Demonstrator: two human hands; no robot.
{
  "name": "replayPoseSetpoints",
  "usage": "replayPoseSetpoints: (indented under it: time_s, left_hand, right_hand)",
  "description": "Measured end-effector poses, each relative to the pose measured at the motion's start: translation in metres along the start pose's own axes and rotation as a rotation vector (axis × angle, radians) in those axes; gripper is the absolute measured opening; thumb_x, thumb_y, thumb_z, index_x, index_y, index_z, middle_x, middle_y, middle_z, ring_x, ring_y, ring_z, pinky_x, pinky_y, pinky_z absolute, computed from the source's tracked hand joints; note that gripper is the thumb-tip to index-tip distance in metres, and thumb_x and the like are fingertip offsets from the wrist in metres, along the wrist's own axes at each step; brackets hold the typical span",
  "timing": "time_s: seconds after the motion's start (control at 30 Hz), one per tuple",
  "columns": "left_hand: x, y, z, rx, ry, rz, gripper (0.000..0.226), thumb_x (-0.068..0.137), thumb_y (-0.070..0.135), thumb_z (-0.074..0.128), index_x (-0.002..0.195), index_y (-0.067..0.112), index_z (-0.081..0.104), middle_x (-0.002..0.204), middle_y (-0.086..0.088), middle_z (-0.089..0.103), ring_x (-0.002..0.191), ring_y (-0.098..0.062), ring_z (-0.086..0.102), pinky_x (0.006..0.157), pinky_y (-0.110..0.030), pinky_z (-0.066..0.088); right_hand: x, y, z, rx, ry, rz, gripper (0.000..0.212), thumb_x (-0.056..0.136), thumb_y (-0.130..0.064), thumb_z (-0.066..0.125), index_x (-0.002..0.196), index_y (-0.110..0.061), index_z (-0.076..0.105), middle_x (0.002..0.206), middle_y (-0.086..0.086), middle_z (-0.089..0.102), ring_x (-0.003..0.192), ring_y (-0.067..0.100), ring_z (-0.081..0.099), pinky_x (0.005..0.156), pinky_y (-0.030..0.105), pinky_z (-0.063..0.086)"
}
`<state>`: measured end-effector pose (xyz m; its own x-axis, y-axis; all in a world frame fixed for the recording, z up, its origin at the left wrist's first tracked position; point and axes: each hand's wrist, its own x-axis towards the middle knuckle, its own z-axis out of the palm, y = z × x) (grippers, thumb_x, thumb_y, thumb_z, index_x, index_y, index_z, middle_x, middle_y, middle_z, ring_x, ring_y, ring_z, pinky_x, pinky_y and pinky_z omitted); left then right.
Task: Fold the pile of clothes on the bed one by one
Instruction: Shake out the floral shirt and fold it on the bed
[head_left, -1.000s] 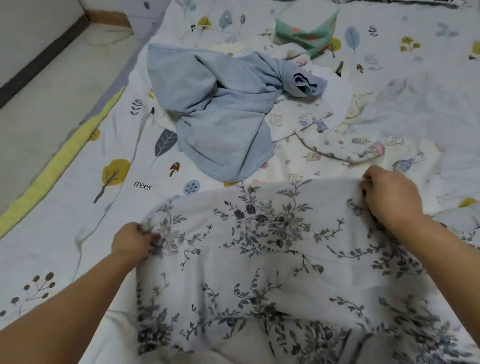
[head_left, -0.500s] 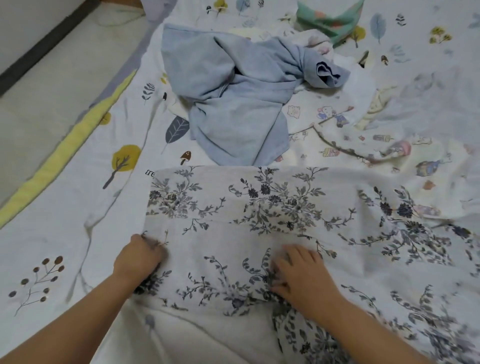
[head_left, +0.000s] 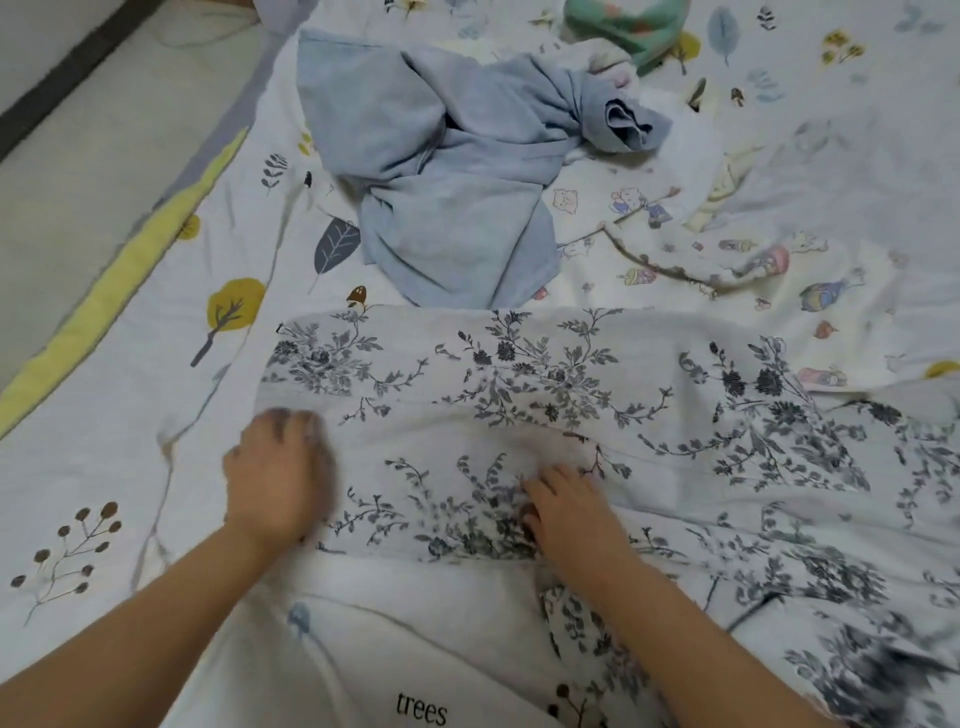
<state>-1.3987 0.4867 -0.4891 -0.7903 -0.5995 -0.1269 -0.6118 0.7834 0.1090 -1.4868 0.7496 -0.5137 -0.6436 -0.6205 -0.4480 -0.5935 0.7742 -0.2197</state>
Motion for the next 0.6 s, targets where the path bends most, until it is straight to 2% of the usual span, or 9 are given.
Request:
replayPoseSetpoints:
  time_s: [0.07,0.13,0.23,0.3,0.37,0.43,0.47,0.53,0.6]
  left_hand:
    - [-0.024,0.026,0.008,-0.038,-0.042,0.220,0.044,0.066,0.004,0.077,0.107,0.000,0.063,0.116,-0.027,0.057,0.105,-0.044,0.056,0.086,-0.057,0.043]
    - [-0.049,0.055,0.012,-0.183,-0.110,0.416,0.036,0.063,0.001,0.077,0.098,0.005,0.068,0.103,-0.017,0.065,0.093,-0.036,0.062,0.080,-0.045,0.048]
    - [-0.085,0.098,0.025,-0.337,-0.309,0.613,0.021,0.081,0.005,0.059,0.100,0.012,0.068,0.102,-0.005,0.064,0.095,-0.022,0.059,0.083,-0.027,0.042]
    - [-0.109,0.122,0.042,-0.329,-0.427,0.626,0.029,0.091,0.016,0.045,0.116,0.016,0.059,0.118,-0.001,0.057,0.109,-0.016,0.050,0.091,-0.021,0.035]
    - [-0.126,0.142,0.052,-0.319,-0.494,0.601,0.043,0.093,0.022,0.044,0.135,0.020,0.041,0.136,0.000,0.043,0.123,-0.014,0.039,0.100,-0.018,0.026]
    - [-0.134,0.154,0.057,-0.321,-0.568,0.557,0.062,0.091,0.026,0.050,0.146,0.019,0.021,0.148,0.002,0.027,0.135,-0.015,0.026,0.109,-0.019,0.017]
    - [-0.136,0.159,0.059,-0.320,-0.610,0.531,0.068,0.090,0.028,0.053,0.147,0.018,0.017,0.150,0.001,0.025,0.137,-0.016,0.024,0.110,-0.021,0.016]
    - [-0.137,0.164,0.062,-0.334,-0.676,0.447,0.067,0.087,0.030,0.058,0.144,0.018,0.024,0.145,-0.003,0.036,0.133,-0.018,0.033,0.107,-0.024,0.026]
    - [-0.139,0.168,0.056,-0.328,-0.675,0.393,0.052,0.087,0.030,0.057,0.135,0.020,0.038,0.133,-0.002,0.050,0.122,-0.017,0.047,0.097,-0.023,0.036]
  right_hand:
    - [-0.019,0.004,-0.002,0.031,0.160,-0.019,0.041,0.089,-0.021,0.060,0.127,-0.007,0.052,0.135,0.016,0.048,0.126,0.028,0.046,0.108,0.039,0.036]
    - [-0.045,0.011,-0.004,0.090,0.372,-0.012,0.031,0.069,-0.010,0.079,0.098,-0.006,0.068,0.104,0.016,0.066,0.094,0.032,0.065,0.080,0.039,0.055]
    - [-0.088,0.016,0.000,0.117,0.358,0.039,0.030,0.063,-0.010,0.082,0.090,-0.009,0.070,0.093,0.009,0.066,0.080,0.026,0.064,0.065,0.033,0.055]
    - [-0.113,0.022,0.008,0.107,0.302,0.096,0.030,0.067,-0.017,0.080,0.095,-0.011,0.069,0.096,0.008,0.065,0.084,0.027,0.064,0.068,0.034,0.055]
    - [-0.131,0.027,0.016,0.074,0.176,0.145,0.047,0.077,-0.033,0.071,0.118,-0.013,0.061,0.119,0.011,0.057,0.109,0.031,0.057,0.088,0.036,0.049]
    - [-0.144,0.034,0.030,0.078,-0.004,0.242,0.075,0.086,-0.054,0.049,0.146,-0.016,0.024,0.150,0.009,0.025,0.139,0.027,0.023,0.112,0.039,0.023]
    - [-0.150,0.037,0.036,0.075,-0.101,0.290,0.086,0.085,-0.062,0.044,0.150,-0.019,0.008,0.156,0.006,0.009,0.144,0.026,0.008,0.115,0.042,0.012]
    - [-0.158,0.042,0.046,0.061,-0.241,0.351,0.098,0.080,-0.066,0.047,0.150,-0.020,-0.005,0.158,0.008,-0.007,0.145,0.030,-0.007,0.114,0.049,0.002]
    - [-0.166,0.044,0.051,0.001,-0.275,0.326,0.086,0.084,-0.055,0.051,0.149,-0.016,0.010,0.157,0.011,-0.004,0.144,0.032,-0.007,0.112,0.054,0.001]
